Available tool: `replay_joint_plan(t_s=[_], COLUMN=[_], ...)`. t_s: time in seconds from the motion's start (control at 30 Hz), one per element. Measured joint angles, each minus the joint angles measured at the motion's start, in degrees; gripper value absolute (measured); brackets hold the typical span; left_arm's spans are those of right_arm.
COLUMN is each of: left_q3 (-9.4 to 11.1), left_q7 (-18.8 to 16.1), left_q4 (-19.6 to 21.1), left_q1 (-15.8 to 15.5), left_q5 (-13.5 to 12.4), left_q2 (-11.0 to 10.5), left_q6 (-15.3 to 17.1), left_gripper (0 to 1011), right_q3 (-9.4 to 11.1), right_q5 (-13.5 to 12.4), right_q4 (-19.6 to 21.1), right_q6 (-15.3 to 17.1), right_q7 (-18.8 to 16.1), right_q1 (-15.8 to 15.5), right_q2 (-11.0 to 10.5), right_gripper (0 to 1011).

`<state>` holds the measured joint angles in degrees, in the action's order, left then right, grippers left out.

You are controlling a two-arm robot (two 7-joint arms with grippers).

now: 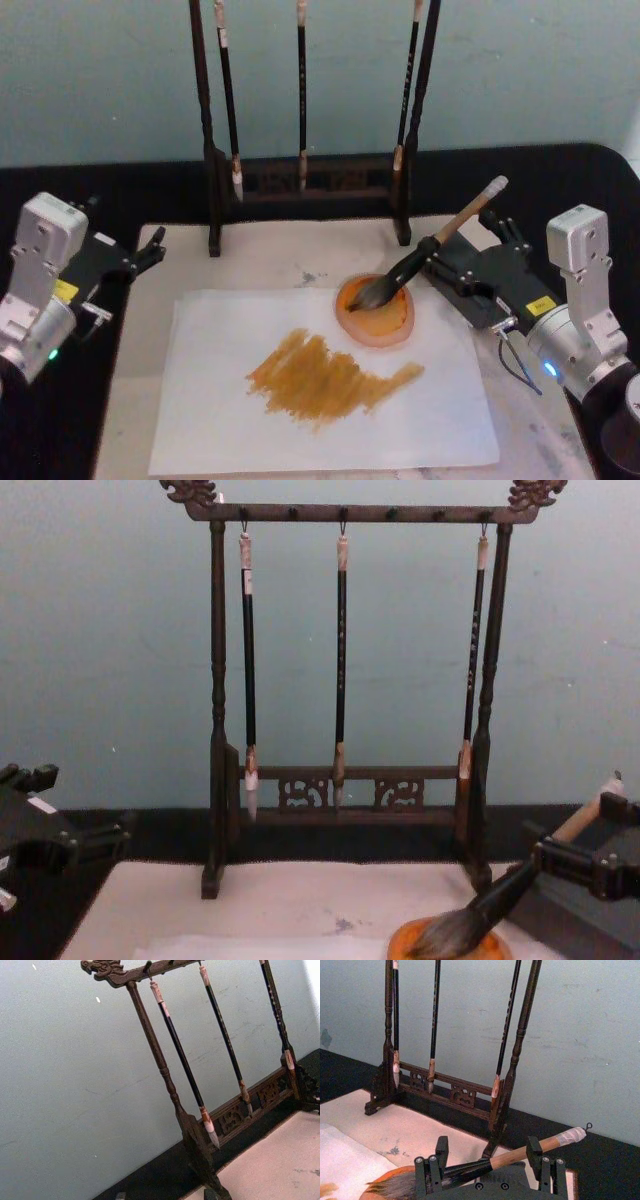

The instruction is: Pick up the brush from the inkstone, write on the paper, then place the brush back to its original position.

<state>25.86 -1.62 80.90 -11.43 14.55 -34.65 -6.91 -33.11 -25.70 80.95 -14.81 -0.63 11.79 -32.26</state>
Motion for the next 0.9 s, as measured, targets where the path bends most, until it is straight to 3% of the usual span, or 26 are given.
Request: replay_joint_plan(t_s=[0.9], left_q3=[0.00], left_q7=[0.00], left_q4=[0.00], left_q1=[0.00], left_q5=[0.00], left_q2=[0.00], left_q6=[0.00], left_gripper=[1010], right_q3=[0.00], right_q5=[0.00], right_q4=[0.00], right_q6=[0.00], right_q7=[0.00], right_q1=[0.00], right_q2=[0.00], right_gripper=[1000])
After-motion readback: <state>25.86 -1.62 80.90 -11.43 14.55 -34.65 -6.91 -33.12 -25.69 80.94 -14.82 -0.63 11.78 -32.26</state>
